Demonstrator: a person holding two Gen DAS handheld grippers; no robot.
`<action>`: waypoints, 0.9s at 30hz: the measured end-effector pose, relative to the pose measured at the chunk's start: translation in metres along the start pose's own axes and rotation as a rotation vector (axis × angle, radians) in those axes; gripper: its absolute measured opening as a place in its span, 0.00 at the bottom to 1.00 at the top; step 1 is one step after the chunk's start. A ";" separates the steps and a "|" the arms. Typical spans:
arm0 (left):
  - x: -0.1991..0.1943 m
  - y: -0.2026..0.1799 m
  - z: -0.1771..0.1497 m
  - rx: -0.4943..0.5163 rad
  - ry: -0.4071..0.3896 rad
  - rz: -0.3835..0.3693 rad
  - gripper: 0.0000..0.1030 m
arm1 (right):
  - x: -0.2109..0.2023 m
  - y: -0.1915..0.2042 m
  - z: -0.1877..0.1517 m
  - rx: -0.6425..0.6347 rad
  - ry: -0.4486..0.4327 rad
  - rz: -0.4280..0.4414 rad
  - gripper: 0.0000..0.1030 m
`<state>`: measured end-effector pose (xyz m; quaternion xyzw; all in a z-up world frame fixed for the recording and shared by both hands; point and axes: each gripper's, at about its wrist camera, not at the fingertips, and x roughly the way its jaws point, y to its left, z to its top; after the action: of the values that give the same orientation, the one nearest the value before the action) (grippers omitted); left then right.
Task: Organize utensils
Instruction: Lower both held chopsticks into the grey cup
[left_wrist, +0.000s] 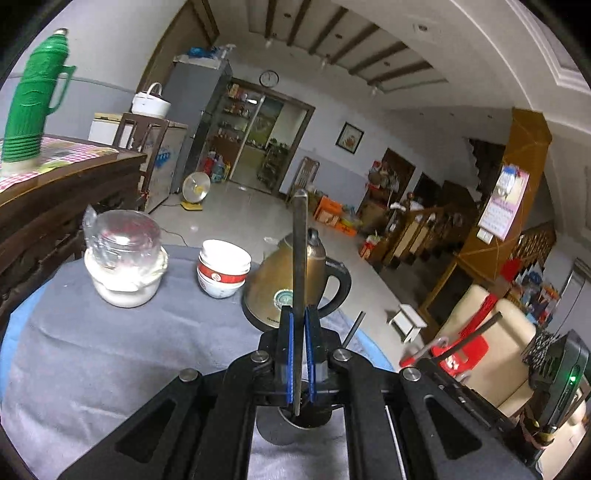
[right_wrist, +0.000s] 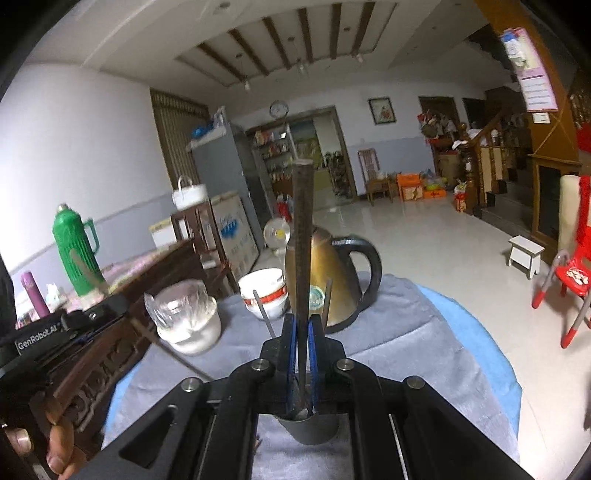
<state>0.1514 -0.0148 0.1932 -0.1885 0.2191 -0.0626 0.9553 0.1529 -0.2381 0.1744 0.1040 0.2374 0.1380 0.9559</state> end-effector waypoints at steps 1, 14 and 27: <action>0.005 -0.001 -0.002 0.006 0.009 0.003 0.06 | 0.007 -0.001 -0.001 -0.004 0.016 -0.001 0.07; 0.057 -0.001 -0.019 0.039 0.136 0.018 0.06 | 0.069 -0.014 -0.020 -0.006 0.184 0.012 0.07; 0.074 0.001 -0.025 0.049 0.194 0.019 0.06 | 0.091 -0.013 -0.032 0.004 0.247 0.020 0.07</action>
<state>0.2066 -0.0374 0.1427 -0.1560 0.3106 -0.0766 0.9345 0.2174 -0.2179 0.1051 0.0907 0.3528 0.1588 0.9176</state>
